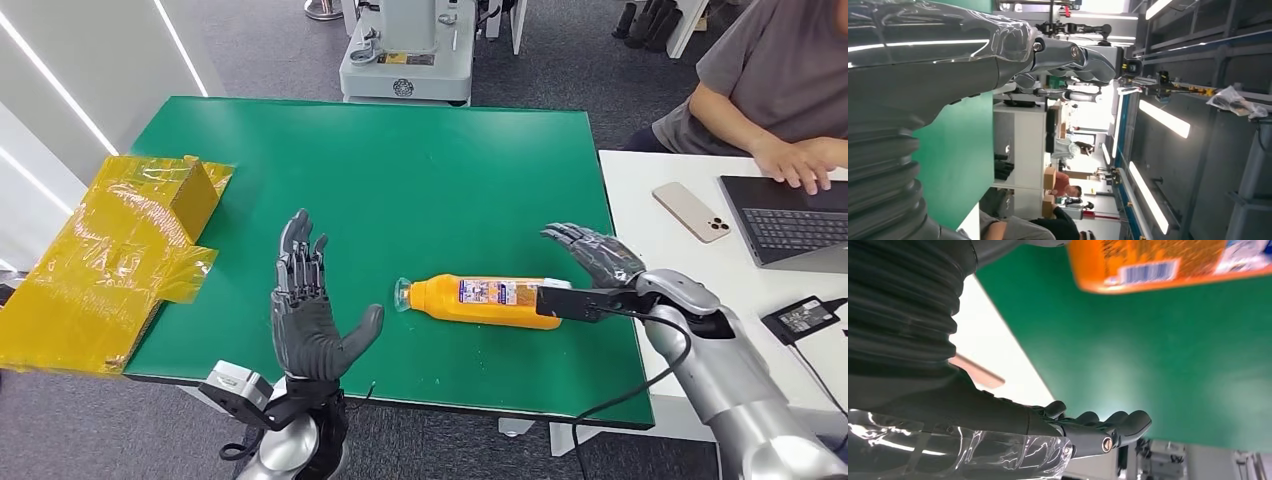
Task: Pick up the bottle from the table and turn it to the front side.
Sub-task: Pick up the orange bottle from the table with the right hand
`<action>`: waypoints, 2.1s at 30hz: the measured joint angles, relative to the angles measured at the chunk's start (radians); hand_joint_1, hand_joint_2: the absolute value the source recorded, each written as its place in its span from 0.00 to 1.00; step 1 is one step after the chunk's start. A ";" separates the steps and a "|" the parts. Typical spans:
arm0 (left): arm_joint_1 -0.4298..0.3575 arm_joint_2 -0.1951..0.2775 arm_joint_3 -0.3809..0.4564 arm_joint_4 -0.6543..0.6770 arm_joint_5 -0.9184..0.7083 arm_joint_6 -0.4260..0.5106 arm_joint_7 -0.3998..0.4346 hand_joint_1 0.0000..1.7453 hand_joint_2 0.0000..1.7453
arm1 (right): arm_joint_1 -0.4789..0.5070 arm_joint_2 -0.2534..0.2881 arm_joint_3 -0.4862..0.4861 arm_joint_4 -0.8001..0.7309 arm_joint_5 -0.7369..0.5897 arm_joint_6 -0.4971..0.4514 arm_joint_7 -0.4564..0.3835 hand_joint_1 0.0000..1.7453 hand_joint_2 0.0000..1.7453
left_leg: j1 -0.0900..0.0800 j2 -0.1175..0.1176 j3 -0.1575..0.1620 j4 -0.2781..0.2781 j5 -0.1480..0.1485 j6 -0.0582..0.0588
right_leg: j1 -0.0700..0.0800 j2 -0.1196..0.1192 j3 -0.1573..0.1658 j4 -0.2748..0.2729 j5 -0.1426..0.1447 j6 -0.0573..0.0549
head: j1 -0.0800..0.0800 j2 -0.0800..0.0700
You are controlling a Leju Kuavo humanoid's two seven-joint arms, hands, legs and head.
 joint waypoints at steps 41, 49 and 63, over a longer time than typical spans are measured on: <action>-0.023 -0.005 0.000 0.043 0.025 0.081 0.009 0.00 1.00 | -0.196 0.165 0.155 0.372 -0.066 0.050 -0.027 0.04 1.00 | 0.000 0.000 0.000 0.000 0.000 0.000 | 0.000 0.000 0.000 0.000 0.000 0.000 | 0.000 0.000; -0.014 -0.004 0.000 0.043 0.024 0.093 0.008 0.00 1.00 | -0.205 0.180 0.168 0.390 -0.067 0.023 -0.044 0.42 1.00 | 0.000 0.000 0.000 0.000 0.000 0.000 | 0.000 0.000 0.000 0.000 0.000 0.000 | 0.000 0.000; -0.001 0.001 0.000 0.034 0.022 0.098 0.007 0.00 1.00 | -0.205 0.193 0.182 0.396 -0.077 -0.010 -0.043 0.00 1.00 | 0.000 -0.001 0.000 0.000 0.000 0.000 | 0.000 0.000 0.000 0.000 0.000 0.000 | 0.000 0.000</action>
